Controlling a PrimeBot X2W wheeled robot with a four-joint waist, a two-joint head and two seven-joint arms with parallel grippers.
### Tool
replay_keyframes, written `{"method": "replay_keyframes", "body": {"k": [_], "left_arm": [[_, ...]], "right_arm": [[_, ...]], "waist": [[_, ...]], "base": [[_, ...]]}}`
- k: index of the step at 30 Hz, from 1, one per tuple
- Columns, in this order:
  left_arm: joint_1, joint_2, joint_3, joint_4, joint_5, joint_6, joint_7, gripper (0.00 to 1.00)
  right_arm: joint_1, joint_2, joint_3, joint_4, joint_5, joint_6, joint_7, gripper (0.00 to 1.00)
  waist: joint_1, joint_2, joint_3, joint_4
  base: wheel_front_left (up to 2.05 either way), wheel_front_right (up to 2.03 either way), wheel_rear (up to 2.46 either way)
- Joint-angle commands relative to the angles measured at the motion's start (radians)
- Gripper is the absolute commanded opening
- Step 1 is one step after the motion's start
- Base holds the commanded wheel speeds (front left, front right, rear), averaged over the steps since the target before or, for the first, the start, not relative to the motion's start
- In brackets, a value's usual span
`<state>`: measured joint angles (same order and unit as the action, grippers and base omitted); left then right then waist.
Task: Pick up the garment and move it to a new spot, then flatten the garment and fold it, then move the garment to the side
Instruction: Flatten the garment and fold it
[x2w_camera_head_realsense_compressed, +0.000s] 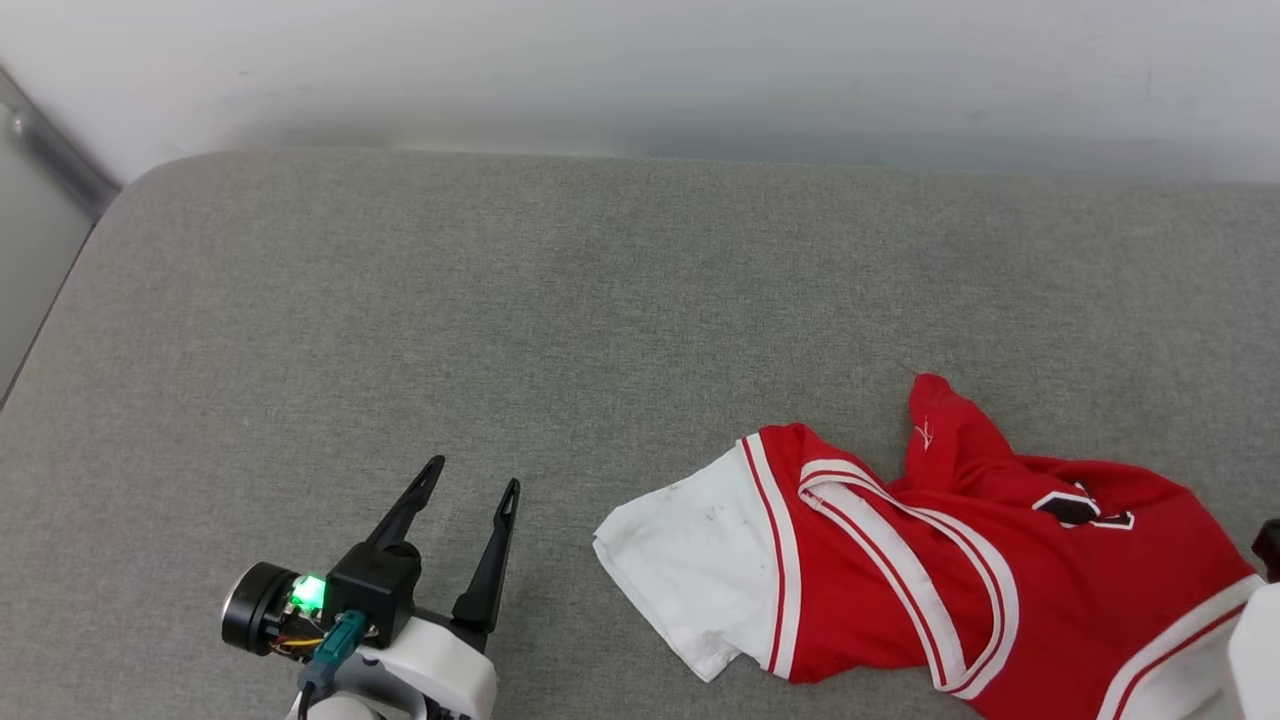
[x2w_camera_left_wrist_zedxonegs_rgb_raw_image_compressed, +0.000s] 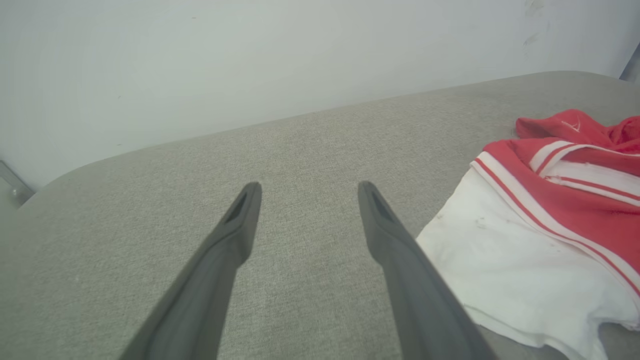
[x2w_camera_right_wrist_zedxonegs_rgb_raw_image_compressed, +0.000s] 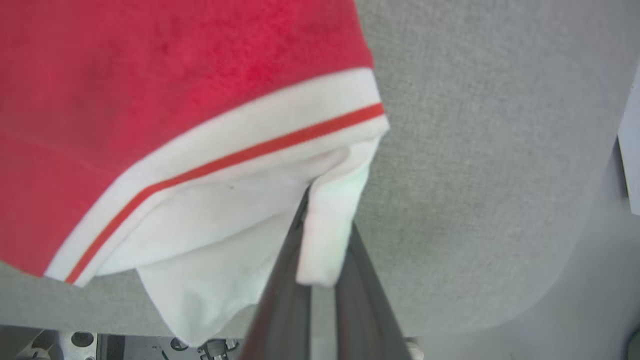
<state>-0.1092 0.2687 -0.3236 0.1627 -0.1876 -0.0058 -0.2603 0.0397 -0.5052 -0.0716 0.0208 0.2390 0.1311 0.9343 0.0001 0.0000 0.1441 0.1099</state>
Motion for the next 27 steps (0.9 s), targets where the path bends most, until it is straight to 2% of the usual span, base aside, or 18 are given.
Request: {"method": "replay_keyframes", "body": {"k": [1, 2, 6, 10, 15, 21, 27], "left_arm": [[-0.011, -0.001, -0.004, 0.002, -0.002, -0.001, -0.002, 1.0], [-0.012, -0.002, -0.006, 0.004, -0.003, 0.0, -0.002, 1.0], [-0.006, 0.002, -0.006, 0.006, -0.008, 0.004, -0.002, 1.0], [0.001, 0.006, -0.005, 0.006, -0.011, 0.009, -0.002, 1.0], [0.015, 0.007, -0.004, -0.006, -0.018, 0.011, -0.003, 1.0], [0.019, 0.005, 0.002, -0.034, -0.043, 0.007, -0.001, 1.0], [0.001, 0.023, -0.012, -0.104, -0.066, -0.015, 0.088, 1.0]], "right_arm": [[-0.029, 0.004, 0.015, 0.028, -0.01, -0.001, -0.034, 0.56], [-0.043, 0.005, 0.027, 0.049, -0.014, -0.001, -0.058, 1.0], [-0.09, 0.017, 0.051, 0.101, -0.02, -0.001, -0.138, 1.0], [-0.123, 0.032, 0.02, 0.08, -0.058, -0.001, -0.219, 1.0], [-0.119, 0.115, -0.048, -0.017, -0.06, -0.001, -0.329, 1.0], [-0.078, 0.254, -0.123, -0.148, -0.068, -0.001, -0.458, 1.0], [-0.051, 0.37, -0.143, -0.245, -0.069, -0.001, -0.555, 1.0]], "waist": [[-0.0001, 0.0, -0.002, 0.001], [-0.0001, 0.0, -0.003, 0.001], [-0.0001, 0.0, -0.008, -0.006], [-0.0001, 0.0, -0.02, -0.021], [-0.0001, 0.0, -0.037, -0.045], [-0.0001, 0.0, -0.036, -0.071], [-0.0001, 0.0, -0.006, -0.104]], "base": [[0.0, 0.0, 0.0], [0.0, 0.0, 0.0], [0.0, 0.0, 0.0], [0.0, 0.0, 0.0], [0.0, 0.0, 0.0], [0.0, 0.0, 0.0], [0.0, 0.0, 0.0]]}}
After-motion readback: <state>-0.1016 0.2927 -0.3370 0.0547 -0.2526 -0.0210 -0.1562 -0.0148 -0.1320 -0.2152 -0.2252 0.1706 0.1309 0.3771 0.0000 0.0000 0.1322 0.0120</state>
